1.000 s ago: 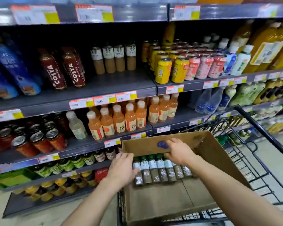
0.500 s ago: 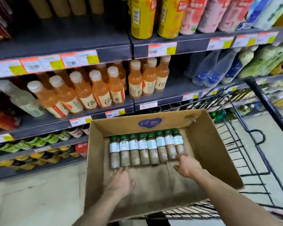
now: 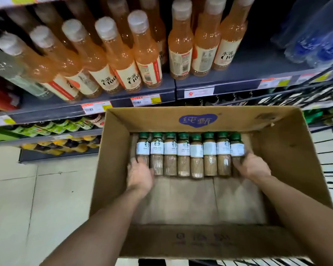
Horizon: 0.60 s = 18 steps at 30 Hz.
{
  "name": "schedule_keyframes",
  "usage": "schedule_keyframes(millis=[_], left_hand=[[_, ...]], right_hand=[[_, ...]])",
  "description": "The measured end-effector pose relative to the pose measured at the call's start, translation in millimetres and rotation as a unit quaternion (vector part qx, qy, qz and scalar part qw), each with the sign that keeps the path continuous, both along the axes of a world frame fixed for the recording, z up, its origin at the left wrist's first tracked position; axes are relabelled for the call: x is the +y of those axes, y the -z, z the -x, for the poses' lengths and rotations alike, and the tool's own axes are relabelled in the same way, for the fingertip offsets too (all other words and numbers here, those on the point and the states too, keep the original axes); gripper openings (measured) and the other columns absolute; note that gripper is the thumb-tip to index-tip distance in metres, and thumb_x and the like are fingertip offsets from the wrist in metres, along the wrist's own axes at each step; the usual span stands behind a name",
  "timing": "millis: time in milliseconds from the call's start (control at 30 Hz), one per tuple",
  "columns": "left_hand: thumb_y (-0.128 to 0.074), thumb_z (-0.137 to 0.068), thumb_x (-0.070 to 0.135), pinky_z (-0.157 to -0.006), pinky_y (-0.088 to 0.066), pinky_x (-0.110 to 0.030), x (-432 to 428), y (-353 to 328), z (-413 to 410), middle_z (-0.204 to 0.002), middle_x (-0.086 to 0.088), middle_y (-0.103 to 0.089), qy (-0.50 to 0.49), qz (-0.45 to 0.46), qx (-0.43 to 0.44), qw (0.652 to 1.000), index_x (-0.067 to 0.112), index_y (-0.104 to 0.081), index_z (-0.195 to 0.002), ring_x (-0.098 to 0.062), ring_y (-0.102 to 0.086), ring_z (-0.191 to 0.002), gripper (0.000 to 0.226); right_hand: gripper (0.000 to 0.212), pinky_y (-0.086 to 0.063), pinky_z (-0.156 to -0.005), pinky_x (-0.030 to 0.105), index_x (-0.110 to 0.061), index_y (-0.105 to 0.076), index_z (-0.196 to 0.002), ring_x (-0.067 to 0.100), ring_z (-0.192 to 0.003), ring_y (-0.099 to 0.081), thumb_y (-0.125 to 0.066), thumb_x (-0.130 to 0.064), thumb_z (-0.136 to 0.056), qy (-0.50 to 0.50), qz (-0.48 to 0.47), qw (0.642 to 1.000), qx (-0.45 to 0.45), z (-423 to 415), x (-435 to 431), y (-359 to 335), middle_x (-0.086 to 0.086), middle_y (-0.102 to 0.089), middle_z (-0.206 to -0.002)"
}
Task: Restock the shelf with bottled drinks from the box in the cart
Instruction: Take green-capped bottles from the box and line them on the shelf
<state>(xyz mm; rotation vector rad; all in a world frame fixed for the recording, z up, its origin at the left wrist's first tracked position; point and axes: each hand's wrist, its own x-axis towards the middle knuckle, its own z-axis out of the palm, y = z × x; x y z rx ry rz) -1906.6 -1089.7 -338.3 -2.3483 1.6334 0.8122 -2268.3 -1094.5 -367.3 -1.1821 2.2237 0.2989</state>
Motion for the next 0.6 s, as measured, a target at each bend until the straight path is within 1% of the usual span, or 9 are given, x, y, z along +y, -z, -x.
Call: schedule_keyframes(millis=[100, 200, 267, 333, 467, 500, 567, 600], left_hand=[[-0.067, -0.091, 0.034, -0.096, -0.045, -0.042, -14.9, 10.9, -6.1, -0.128, -0.02, -0.056, -0.103, -0.012, 0.023, 0.994, 0.004, -0.047, -0.127, -0.039, -0.054, -0.119, 0.051], [-0.07, -0.09, 0.04, -0.089, -0.048, -0.036, -24.9, 21.4, -12.3, -0.122, -0.02, -0.064, -0.147, -0.043, 0.031, 0.988, 0.004, -0.056, -0.118, -0.036, -0.06, -0.116, 0.048], [-0.07, -0.089, 0.04, -0.086, -0.049, -0.034, -28.2, 24.9, -15.0, -0.12, -0.019, -0.066, -0.153, -0.053, 0.04, 0.986, 0.005, -0.06, -0.113, -0.035, -0.061, -0.113, 0.044], [-0.07, -0.089, 0.04, -0.084, -0.049, -0.034, -27.0, 23.7, -16.1, -0.119, -0.019, -0.066, -0.158, -0.058, 0.042, 0.985, 0.005, -0.061, -0.113, -0.036, -0.062, -0.111, 0.044], [-0.069, -0.09, 0.036, -0.084, -0.048, -0.034, -10.1, 11.0, -16.2, -0.118, -0.02, -0.066, -0.147, -0.041, 0.057, 0.987, 0.004, -0.059, -0.112, -0.037, -0.062, -0.109, 0.04], [-0.068, -0.09, 0.035, -0.084, -0.048, -0.034, -4.2, 5.6, -16.4, -0.117, -0.019, -0.066, -0.137, -0.035, 0.065, 0.988, 0.005, -0.059, -0.108, -0.037, -0.062, -0.11, 0.037], [-0.069, -0.09, 0.034, -0.084, -0.048, -0.035, 6.9, -7.9, -15.0, -0.112, -0.018, -0.067, -0.121, -0.021, 0.085, 0.989, 0.011, -0.054, -0.095, -0.037, -0.062, -0.108, 0.028], [-0.069, -0.09, 0.034, -0.085, -0.048, -0.035, 11.1, -14.8, -14.4, -0.111, -0.018, -0.067, -0.118, -0.013, 0.094, 0.988, 0.012, -0.053, -0.094, -0.037, -0.062, -0.108, 0.028]], right_hand=[[0.059, -0.05, -0.091, 0.039, -0.006, -0.057, -0.126, 0.038, -0.115, -0.061, -0.057, -0.055, -0.091, 0.025, -0.032, 0.999, -0.031, 6.9, 0.6, 13.5, 0.02, -0.063, -0.126], [0.064, -0.051, -0.094, 0.037, -0.005, -0.058, -0.129, 0.035, -0.119, -0.06, -0.066, -0.053, -0.088, 0.054, -0.038, 0.996, -0.054, 10.9, -0.6, 21.7, 0.018, -0.061, -0.13], [0.064, -0.051, -0.094, 0.036, -0.005, -0.058, -0.13, 0.034, -0.119, -0.061, -0.07, -0.051, -0.086, 0.069, -0.031, 0.995, -0.062, 11.7, -1.4, 23.3, 0.018, -0.061, -0.131], [0.063, -0.052, -0.094, 0.037, -0.005, -0.059, -0.127, 0.034, -0.116, -0.062, -0.074, -0.048, -0.083, 0.088, -0.027, 0.994, -0.063, 11.5, 1.6, 21.6, 0.018, -0.064, -0.127], [0.055, -0.054, -0.086, 0.035, -0.008, -0.062, -0.117, 0.031, -0.101, -0.066, -0.076, -0.045, -0.08, 0.118, -0.013, 0.991, -0.061, 6.0, 18.3, 6.4, 0.015, -0.069, -0.113], [0.053, -0.054, -0.085, 0.035, -0.008, -0.062, -0.116, 0.031, -0.098, -0.065, -0.076, -0.043, -0.079, 0.122, -0.004, 0.991, -0.061, 2.6, 22.8, -0.9, 0.014, -0.069, -0.111], [0.055, -0.052, -0.083, 0.036, -0.008, -0.059, -0.116, 0.033, -0.101, -0.066, -0.076, -0.043, -0.077, 0.124, 0.021, 0.99, -0.059, -5.0, 31.1, -18.6, 0.014, -0.069, -0.11], [0.056, -0.05, -0.081, 0.035, -0.009, -0.058, -0.116, 0.035, -0.103, -0.066, -0.076, -0.043, -0.076, 0.122, 0.038, 0.99, -0.059, -10.3, 34.1, -26.8, 0.015, -0.069, -0.11]])
